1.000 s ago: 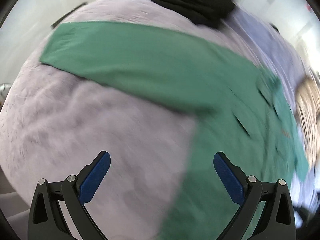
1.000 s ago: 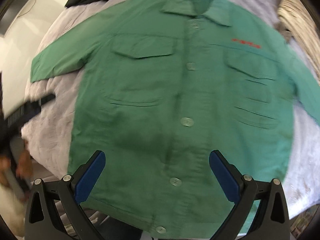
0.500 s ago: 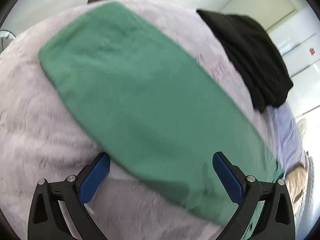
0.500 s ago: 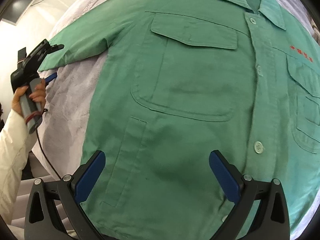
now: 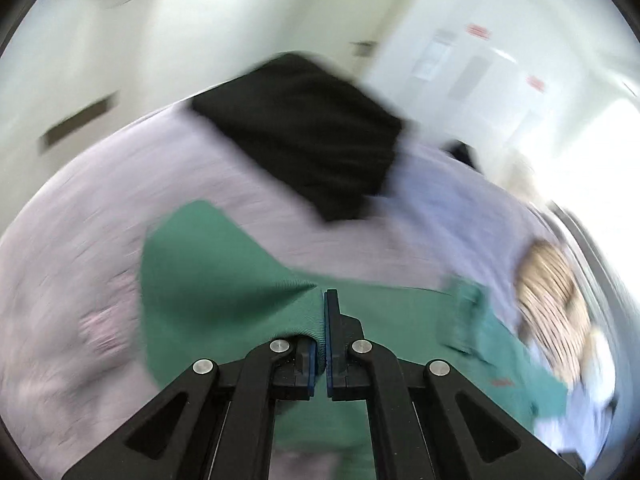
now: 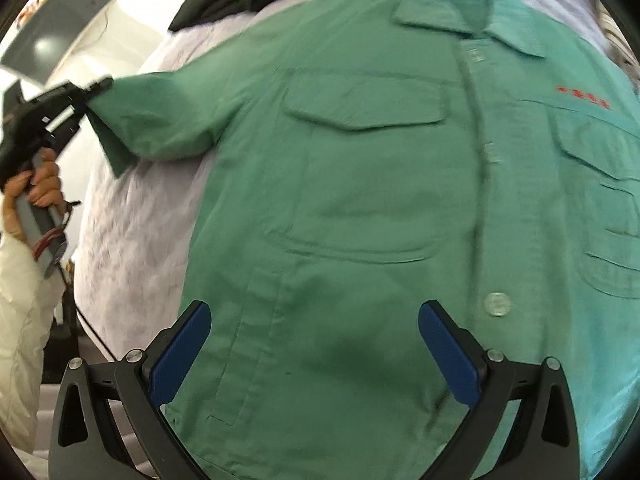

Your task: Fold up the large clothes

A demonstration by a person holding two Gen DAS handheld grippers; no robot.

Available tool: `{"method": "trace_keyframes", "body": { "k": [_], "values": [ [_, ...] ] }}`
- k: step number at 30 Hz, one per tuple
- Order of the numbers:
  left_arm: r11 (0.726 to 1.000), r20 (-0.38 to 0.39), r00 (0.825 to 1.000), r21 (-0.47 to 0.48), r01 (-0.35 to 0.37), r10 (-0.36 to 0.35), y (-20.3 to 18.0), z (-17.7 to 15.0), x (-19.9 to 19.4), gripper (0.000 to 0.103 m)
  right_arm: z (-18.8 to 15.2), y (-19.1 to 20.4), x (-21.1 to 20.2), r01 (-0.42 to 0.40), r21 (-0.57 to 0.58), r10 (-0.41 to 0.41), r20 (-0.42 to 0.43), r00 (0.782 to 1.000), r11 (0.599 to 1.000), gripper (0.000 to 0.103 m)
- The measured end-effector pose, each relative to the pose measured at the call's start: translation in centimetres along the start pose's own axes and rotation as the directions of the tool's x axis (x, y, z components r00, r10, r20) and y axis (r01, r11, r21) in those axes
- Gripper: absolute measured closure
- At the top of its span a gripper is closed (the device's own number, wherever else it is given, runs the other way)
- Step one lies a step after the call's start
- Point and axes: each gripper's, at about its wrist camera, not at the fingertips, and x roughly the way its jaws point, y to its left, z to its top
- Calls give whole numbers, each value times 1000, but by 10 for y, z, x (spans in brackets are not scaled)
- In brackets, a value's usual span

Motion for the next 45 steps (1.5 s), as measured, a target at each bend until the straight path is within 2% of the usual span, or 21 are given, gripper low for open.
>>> {"method": "trace_keyframes", "body": {
  "k": [4,7,10,12,13,14,16,17,19,22,25,28,30,32,36,38,39,41,42,43,45],
  "values": [
    [972,-61,990,193,137,-127,-111,-17,19,99,-3,-29,-30,4,63,-9,83,996,998,0],
    [927,-146,979,327,182,-141,-189,-54,55,99,-5,-58,-52,22,128,-40,137,990,992,0],
    [889,-226,973,433,147,-51,-241,-101,107,99,-16,-96,-66,61,214,-97,162,982,975,0],
    [860,-293,955,499,104,54,-256,-136,138,92,-25,-121,-69,80,277,-126,152,980,958,0],
    [850,-322,944,515,109,74,-258,-150,147,71,-30,-133,-71,86,304,-135,144,980,949,0],
    [844,-338,936,526,105,94,-258,-162,151,36,-34,-144,-73,90,323,-141,138,980,942,0],
    [827,-305,942,559,60,138,-262,-176,148,9,-43,-161,-74,101,364,-156,125,980,926,0],
    [810,-284,947,584,48,149,-265,-181,143,9,-46,-171,-77,104,375,-160,121,980,921,0],
    [794,-300,940,605,58,160,-265,-183,127,9,-49,-183,-80,118,392,-177,118,977,912,0],
    [790,-261,952,613,34,162,-247,-181,97,9,-41,-195,-91,141,387,-206,130,970,911,0],
    [796,-158,955,596,-110,251,-205,-178,67,9,-19,-185,-100,145,325,-209,171,963,935,0],
    [766,-49,905,553,-328,423,-148,-170,46,9,16,-154,-100,130,199,-174,218,960,971,0],
    [758,-51,870,519,-397,491,-117,-167,46,9,44,-121,-86,104,104,-126,230,965,989,0],
    [764,-68,848,478,-434,525,-93,-164,51,9,67,-92,-66,93,20,-95,227,969,995,0],
    [771,-73,825,410,-487,560,-63,-159,66,9,112,-31,-11,95,-127,-65,222,973,987,0],
    [801,-106,834,364,-475,542,-56,-159,75,9,129,-9,19,141,-181,-101,215,971,973,0],
    [812,-116,837,343,-472,535,-52,-159,76,9,135,-1,37,199,-208,-157,205,966,958,2],
    [822,-133,838,323,-469,530,-46,-158,78,8,140,4,68,327,-236,-297,156,942,915,40],
    [826,-135,840,317,-466,525,-44,-159,78,8,142,1,74,326,-229,-302,134,944,917,66],
    [831,-134,844,309,-462,519,-43,-159,78,8,142,-4,68,329,-207,-304,143,942,921,85],
    [835,-137,846,304,-459,515,-43,-161,76,8,146,-20,42,283,-138,-256,186,949,949,85]
  ]
}}
